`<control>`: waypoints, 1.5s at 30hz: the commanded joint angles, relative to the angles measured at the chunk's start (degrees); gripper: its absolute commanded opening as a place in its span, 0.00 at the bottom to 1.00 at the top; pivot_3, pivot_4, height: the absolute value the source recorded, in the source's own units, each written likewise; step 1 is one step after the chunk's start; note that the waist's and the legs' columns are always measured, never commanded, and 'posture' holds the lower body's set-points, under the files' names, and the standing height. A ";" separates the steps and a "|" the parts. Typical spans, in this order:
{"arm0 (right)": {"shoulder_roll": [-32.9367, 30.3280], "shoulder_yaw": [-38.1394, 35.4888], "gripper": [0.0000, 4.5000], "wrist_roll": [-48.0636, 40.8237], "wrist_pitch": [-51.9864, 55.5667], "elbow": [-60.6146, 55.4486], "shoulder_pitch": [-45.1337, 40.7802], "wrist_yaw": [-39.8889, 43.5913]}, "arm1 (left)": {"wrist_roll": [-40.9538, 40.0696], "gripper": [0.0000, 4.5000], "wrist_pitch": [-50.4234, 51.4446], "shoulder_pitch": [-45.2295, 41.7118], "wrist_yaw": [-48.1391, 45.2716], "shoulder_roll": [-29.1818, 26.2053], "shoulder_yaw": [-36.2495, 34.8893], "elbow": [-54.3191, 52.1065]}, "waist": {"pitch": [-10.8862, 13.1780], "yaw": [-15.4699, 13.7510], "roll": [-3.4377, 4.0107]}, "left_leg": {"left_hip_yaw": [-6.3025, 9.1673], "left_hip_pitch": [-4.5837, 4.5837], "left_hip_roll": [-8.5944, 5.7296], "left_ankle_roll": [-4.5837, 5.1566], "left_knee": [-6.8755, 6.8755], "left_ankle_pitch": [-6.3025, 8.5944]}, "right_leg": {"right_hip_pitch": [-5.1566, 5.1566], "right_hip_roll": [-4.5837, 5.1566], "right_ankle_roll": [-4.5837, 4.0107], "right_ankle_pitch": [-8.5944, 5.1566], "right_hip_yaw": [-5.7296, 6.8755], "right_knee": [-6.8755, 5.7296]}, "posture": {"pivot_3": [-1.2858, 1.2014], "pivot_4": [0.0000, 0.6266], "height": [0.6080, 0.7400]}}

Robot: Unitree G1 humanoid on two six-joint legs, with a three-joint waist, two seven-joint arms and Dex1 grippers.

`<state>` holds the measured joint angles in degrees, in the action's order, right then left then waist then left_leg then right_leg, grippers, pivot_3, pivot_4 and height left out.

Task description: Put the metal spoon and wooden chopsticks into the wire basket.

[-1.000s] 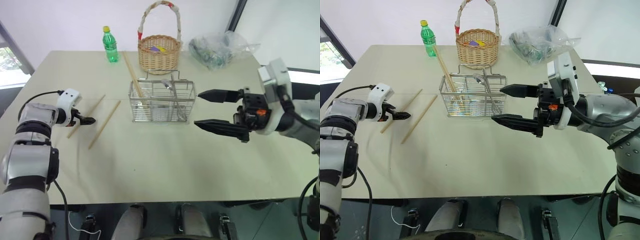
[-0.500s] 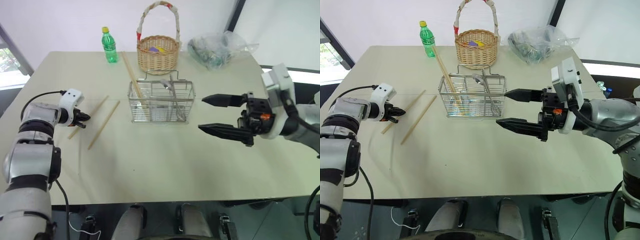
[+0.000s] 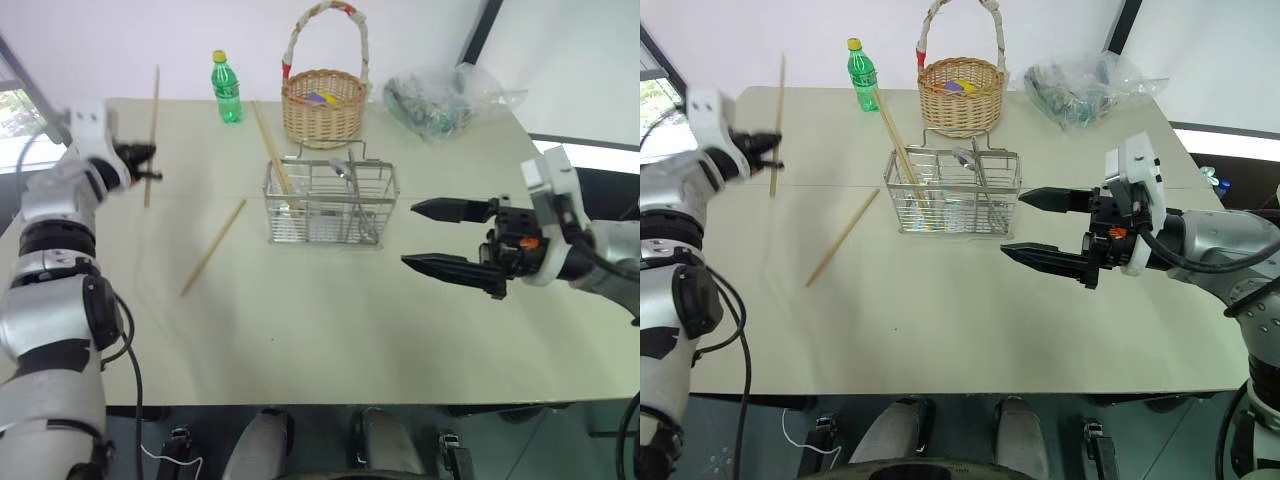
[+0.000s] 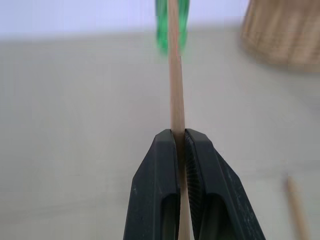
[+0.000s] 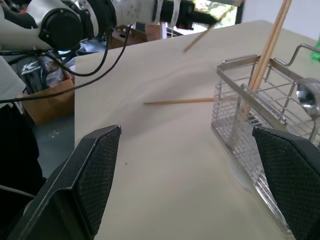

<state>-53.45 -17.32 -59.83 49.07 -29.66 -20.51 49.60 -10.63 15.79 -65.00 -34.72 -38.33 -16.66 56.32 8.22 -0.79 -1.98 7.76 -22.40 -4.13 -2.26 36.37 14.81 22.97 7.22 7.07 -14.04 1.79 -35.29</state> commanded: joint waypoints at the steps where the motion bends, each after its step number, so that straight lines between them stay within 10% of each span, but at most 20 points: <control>1: 0.57 -2.30 0.97 -0.73 -1.50 -1.87 0.49 -1.32 | -8.04 0.01 5.53 0.42 2.85 4.04 -3.91 -18.48 | 0.00 0.04 0.00 | 0.01 0.00 0.00 0.00 0.04 0.00 | -0.04 0.01 0.02 0.01 0.00 0.04 | 0.52 0.24 0.50; 13: 1.54 -2.93 0.97 -0.96 -3.16 -3.72 3.01 -4.21 | -20.04 0.01 15.66 3.96 11.80 23.11 -2.39 -43.36 | -0.03 0.17 0.10 | -0.03 0.13 0.01 0.02 0.32 0.02 | -0.29 -0.06 0.07 0.04 -0.01 0.02 | 0.52 0.24 0.50; 27: 2.16 -4.69 0.97 -0.46 -4.56 -3.36 3.83 -9.09 | -17.57 0.01 12.06 16.93 12.12 28.81 4.90 -49.42 | -0.02 -0.06 0.11 | -0.02 0.04 0.02 0.14 0.59 0.09 | -0.36 -0.11 0.07 0.04 -0.02 0.05 | 0.52 0.24 0.50; 36: 2.15 -4.16 0.97 0.33 -4.84 -1.66 2.60 -9.43 | -18.47 0.95 11.42 18.87 12.23 29.63 5.55 -50.10 | -0.02 -0.03 0.12 | -0.01 0.03 0.01 0.17 0.61 0.11 | -0.38 -0.10 0.06 0.04 -0.01 0.08 | 0.52 0.24 0.50; 45: 2.47 -2.53 0.97 2.16 -5.56 0.30 1.18 -8.18 | -23.13 0.99 20.84 14.17 15.00 22.31 1.40 -56.83 | 0.03 0.07 0.18 | -0.02 0.04 0.02 0.20 0.60 0.13 | -0.36 -0.12 0.06 0.04 -0.01 0.08 | 0.52 0.24 0.50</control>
<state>-51.10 -19.38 -57.93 44.96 -29.24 -18.23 40.94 -31.25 33.96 -46.62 -20.55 -13.51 -12.85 3.78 8.25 -0.72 -1.80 7.75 -22.37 -4.11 -2.07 36.97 14.93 22.62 7.08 7.13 -14.00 1.78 -35.22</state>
